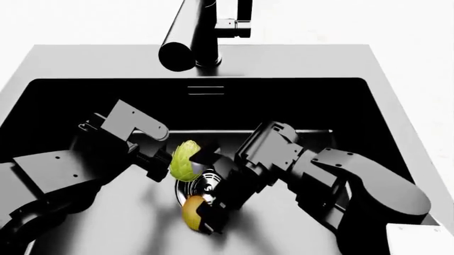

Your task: Pick up the fruits and vegetables and place them in the sink. Turn on the sink faucet to wash them. Then turn the sink off and put them in the tray.

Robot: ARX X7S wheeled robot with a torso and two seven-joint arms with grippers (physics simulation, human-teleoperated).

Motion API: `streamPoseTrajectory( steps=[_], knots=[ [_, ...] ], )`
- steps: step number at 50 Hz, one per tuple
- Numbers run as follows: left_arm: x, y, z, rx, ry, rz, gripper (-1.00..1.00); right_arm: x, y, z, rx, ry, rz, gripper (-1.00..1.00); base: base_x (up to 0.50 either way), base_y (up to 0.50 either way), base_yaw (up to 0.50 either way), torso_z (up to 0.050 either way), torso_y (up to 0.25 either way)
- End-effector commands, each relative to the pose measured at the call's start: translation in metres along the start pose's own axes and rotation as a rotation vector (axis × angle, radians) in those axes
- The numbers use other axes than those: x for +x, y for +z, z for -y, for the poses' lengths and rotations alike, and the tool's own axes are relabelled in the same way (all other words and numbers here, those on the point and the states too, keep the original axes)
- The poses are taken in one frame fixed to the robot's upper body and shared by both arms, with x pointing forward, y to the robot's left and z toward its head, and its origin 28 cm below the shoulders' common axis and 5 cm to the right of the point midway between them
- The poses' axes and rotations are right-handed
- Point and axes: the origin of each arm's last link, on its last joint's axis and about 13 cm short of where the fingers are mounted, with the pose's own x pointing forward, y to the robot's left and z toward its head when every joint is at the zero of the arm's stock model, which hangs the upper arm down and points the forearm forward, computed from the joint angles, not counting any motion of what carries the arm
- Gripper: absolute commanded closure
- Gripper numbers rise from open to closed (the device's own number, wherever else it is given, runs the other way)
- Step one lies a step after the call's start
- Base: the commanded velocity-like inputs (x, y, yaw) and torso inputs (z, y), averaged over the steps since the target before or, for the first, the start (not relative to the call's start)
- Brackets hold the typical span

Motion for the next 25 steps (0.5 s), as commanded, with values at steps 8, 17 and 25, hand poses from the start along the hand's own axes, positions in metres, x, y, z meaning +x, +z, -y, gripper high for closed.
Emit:
streamPoseTrajectory(
  steps=[8, 17, 25],
  knots=[
    [-0.001, -0.002, 0.000, -0.003, 0.000, -0.003, -1.00, 0.010, -0.007, 0.001, 0.019, -0.011, -0.031, 1.00, 0.00, 0.00, 0.00, 0.000, -0.001],
    [-0.001, -0.001, 0.001, -0.002, -0.001, -0.004, -1.00, -0.001, 0.001, 0.003, 0.008, -0.041, 0.029, 1.00, 0.00, 0.00, 0.00, 0.000, -0.001],
    [0.000, 0.000, 0.002, 0.001, -0.003, -0.007, -1.00, -0.009, 0.005, 0.004, 0.004, -0.060, 0.052, 1.00, 0.00, 0.00, 0.00, 0.000, 0.000]
  ],
)
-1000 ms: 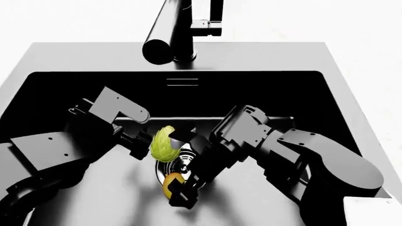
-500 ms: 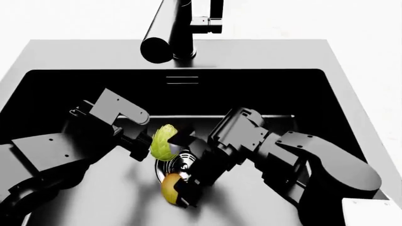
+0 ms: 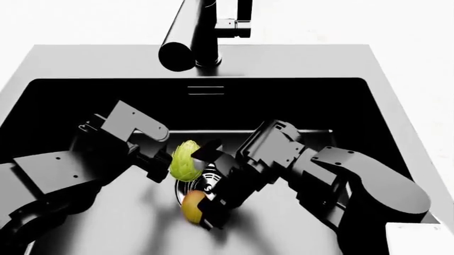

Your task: Pick up the fruits and vegetables and place them in the sink. Turn on the sink faucet to wash them. Then turn the sink off and put them in the tray.

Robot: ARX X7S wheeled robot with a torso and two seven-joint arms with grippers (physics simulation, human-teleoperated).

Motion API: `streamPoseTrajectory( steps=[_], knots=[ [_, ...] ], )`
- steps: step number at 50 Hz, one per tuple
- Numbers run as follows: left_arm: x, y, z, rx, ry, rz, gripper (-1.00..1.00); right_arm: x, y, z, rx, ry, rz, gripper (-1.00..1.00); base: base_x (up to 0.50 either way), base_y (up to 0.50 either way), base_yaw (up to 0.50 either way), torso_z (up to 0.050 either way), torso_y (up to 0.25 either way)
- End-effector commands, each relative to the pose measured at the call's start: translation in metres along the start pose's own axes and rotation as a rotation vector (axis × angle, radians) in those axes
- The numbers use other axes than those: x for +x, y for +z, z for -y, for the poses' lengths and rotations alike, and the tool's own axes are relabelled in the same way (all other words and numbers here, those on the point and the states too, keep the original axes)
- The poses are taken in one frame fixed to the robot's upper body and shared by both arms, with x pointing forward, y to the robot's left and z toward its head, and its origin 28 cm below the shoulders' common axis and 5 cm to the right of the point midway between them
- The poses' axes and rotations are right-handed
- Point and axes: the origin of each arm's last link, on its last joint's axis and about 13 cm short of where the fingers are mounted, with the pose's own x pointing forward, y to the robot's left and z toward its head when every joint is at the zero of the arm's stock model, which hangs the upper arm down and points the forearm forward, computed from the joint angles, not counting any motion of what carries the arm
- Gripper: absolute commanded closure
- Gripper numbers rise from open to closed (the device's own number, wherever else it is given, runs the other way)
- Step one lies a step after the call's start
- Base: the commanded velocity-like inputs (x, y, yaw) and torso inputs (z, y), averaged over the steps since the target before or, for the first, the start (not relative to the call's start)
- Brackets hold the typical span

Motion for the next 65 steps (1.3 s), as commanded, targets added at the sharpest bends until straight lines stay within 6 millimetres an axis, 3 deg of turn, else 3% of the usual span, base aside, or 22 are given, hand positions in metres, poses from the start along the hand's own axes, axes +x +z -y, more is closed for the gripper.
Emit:
streamPoseTrajectory(
  steps=[1, 11, 26, 34, 37, 41, 49, 65],
  knots=[
    [0.001, 0.001, 0.001, 0.001, -0.003, -0.003, -1.00, -0.009, 0.005, 0.002, -0.016, -0.032, 0.018, 1.00, 0.00, 0.00, 0.00, 0.000, 0.000],
    [0.002, 0.001, 0.001, -0.008, -0.010, -0.009, -1.00, -0.012, 0.002, 0.001, -0.052, 0.065, -0.134, 1.00, 0.00, 0.00, 0.00, 0.000, 0.050],
    [0.007, -0.003, 0.005, 0.012, -0.030, -0.047, -1.00, -0.041, 0.009, 0.000, -0.020, 0.012, -0.113, 1.00, 0.00, 0.00, 0.00, 0.000, 0.158],
    [0.018, -0.001, 0.010, 0.022, -0.063, -0.062, -1.00, -0.072, -0.008, -0.012, 0.015, -0.049, -0.076, 1.00, 0.00, 0.00, 0.00, 0.000, 0.000],
    [0.035, 0.008, 0.019, 0.043, -0.108, -0.067, -1.00, -0.110, -0.026, -0.030, 0.057, -0.163, -0.009, 1.00, 0.00, 0.00, 0.00, 0.000, 0.000],
    [0.041, 0.016, 0.024, 0.060, -0.134, -0.066, -1.00, -0.128, -0.036, -0.039, 0.076, -0.217, 0.026, 1.00, 0.00, 0.00, 0.00, 0.000, 0.000],
    [0.053, 0.025, 0.029, 0.064, -0.195, -0.119, -1.00, -0.144, -0.043, -0.050, 0.080, -0.265, 0.071, 1.00, 0.00, 0.00, 0.00, 0.000, 0.000],
    [0.076, 0.038, 0.037, 0.028, -0.275, -0.233, -1.00, -0.154, -0.037, -0.058, 0.037, -0.288, 0.120, 1.00, 0.00, 0.00, 0.00, 0.000, 0.000]
  ],
)
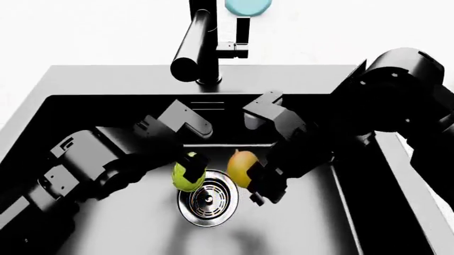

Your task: Pick up the fruits and vegetables and place them in the sink. Turn on the sink faucet to wash them. Then turn the sink off and put them in the tray.

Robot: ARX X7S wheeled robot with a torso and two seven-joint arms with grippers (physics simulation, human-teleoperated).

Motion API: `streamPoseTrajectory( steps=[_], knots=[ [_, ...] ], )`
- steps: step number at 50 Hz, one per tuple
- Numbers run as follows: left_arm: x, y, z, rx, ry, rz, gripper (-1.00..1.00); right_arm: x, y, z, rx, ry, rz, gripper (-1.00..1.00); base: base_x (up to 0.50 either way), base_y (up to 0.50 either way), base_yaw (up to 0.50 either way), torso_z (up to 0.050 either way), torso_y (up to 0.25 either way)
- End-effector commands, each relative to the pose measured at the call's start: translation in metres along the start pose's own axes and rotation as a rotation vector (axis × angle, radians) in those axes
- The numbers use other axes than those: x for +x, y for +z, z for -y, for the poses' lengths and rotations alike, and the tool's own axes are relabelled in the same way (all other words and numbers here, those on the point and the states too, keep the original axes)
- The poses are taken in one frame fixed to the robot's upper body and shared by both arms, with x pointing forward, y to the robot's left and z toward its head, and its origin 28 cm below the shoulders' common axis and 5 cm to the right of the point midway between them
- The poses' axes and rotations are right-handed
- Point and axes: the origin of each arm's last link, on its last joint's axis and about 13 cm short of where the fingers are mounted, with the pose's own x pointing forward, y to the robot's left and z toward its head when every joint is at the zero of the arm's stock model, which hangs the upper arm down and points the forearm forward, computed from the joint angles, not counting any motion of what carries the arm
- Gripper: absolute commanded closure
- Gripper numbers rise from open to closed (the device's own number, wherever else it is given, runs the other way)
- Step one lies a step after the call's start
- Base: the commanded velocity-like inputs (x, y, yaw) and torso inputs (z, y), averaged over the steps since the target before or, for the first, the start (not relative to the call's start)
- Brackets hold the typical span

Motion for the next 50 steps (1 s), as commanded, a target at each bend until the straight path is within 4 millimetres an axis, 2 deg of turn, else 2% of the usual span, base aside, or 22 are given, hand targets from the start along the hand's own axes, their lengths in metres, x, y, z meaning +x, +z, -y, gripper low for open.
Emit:
streamPoseTrajectory(
  steps=[1, 7, 11, 26, 27, 38, 50],
  knots=[
    [0.016, 0.011, 0.003, -0.018, -0.054, -0.085, -1.00, -0.017, 0.000, -0.007, -0.023, -0.034, 0.040, 1.00, 0.00, 0.00, 0.00, 0.000, 0.000],
    [0.025, 0.013, 0.005, -0.030, -0.055, -0.135, -1.00, -0.020, -0.002, -0.007, -0.023, -0.041, 0.052, 1.00, 0.00, 0.00, 0.00, 0.000, 0.000],
    [0.030, 0.010, 0.009, -0.042, -0.115, -0.158, -1.00, -0.022, -0.003, -0.009, -0.020, -0.046, 0.058, 1.00, 0.00, 0.00, 0.00, 0.000, 0.000],
    [0.036, -0.010, 0.015, -0.116, -0.235, -0.269, -1.00, -0.021, -0.002, -0.008, -0.023, -0.043, 0.061, 1.00, 0.00, 0.00, 0.00, 0.000, 0.000],
    [0.036, -0.011, 0.015, -0.118, -0.237, -0.272, 1.00, -0.021, -0.001, -0.007, -0.022, -0.042, 0.061, 1.00, 0.00, 0.00, 0.00, 0.000, 0.000],
    [0.030, -0.013, 0.013, -0.095, -0.214, -0.283, 1.00, -0.021, -0.002, -0.008, -0.019, -0.043, 0.067, 1.00, 0.00, 0.00, 0.00, 0.000, -0.001],
    [-0.014, -0.005, 0.000, -0.063, -0.100, -0.111, 1.00, -0.030, -0.006, -0.012, -0.012, -0.058, 0.078, 1.00, 0.00, 0.00, 0.00, 0.000, 0.000]
  ],
)
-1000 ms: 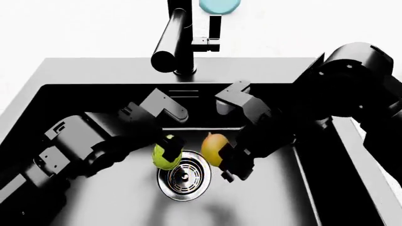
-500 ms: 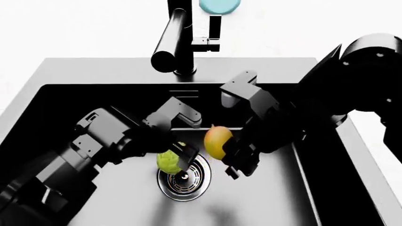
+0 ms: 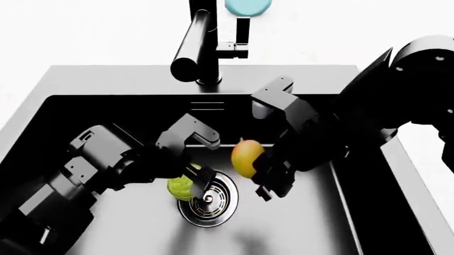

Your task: Pick up the fruits and vegetables and place them in the sink. Turn on the sink faucet to wash them. Then turn the sink off and put them in the tray.

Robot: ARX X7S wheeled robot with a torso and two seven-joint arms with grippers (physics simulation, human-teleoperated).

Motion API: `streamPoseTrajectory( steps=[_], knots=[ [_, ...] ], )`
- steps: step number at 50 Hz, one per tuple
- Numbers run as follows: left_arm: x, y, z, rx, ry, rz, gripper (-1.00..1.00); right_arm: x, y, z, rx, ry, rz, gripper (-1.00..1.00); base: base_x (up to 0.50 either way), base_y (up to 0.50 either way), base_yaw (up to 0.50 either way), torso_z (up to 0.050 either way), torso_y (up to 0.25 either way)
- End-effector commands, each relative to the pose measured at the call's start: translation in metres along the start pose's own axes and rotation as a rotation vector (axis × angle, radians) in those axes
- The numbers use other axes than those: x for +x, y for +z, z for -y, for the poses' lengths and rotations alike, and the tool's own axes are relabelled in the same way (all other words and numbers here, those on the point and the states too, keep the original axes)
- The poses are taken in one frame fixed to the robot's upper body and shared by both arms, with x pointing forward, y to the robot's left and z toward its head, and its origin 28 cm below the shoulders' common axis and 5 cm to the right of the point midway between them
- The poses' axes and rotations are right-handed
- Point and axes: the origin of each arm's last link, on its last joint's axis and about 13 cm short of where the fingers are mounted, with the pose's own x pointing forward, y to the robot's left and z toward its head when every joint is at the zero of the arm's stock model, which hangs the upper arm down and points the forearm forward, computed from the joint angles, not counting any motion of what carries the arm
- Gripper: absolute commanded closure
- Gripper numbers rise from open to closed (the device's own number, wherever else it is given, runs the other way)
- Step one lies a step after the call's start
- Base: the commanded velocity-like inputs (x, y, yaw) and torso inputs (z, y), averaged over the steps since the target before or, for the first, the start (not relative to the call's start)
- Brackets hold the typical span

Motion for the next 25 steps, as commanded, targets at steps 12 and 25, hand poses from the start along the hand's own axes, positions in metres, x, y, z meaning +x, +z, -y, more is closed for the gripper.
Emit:
streamPoseTrajectory(
  steps=[12, 25],
  knots=[
    [-0.062, -0.015, -0.010, 0.002, 0.113, 0.162, 1.00, -0.009, 0.000, -0.004, -0.017, -0.009, 0.022, 1.00, 0.00, 0.00, 0.00, -0.003, 0.210],
    [-0.079, -0.023, -0.025, -0.073, 0.213, 0.171, 1.00, -0.012, 0.002, -0.004, -0.039, -0.030, 0.046, 1.00, 0.00, 0.00, 0.00, -0.004, 0.216]
  ],
)
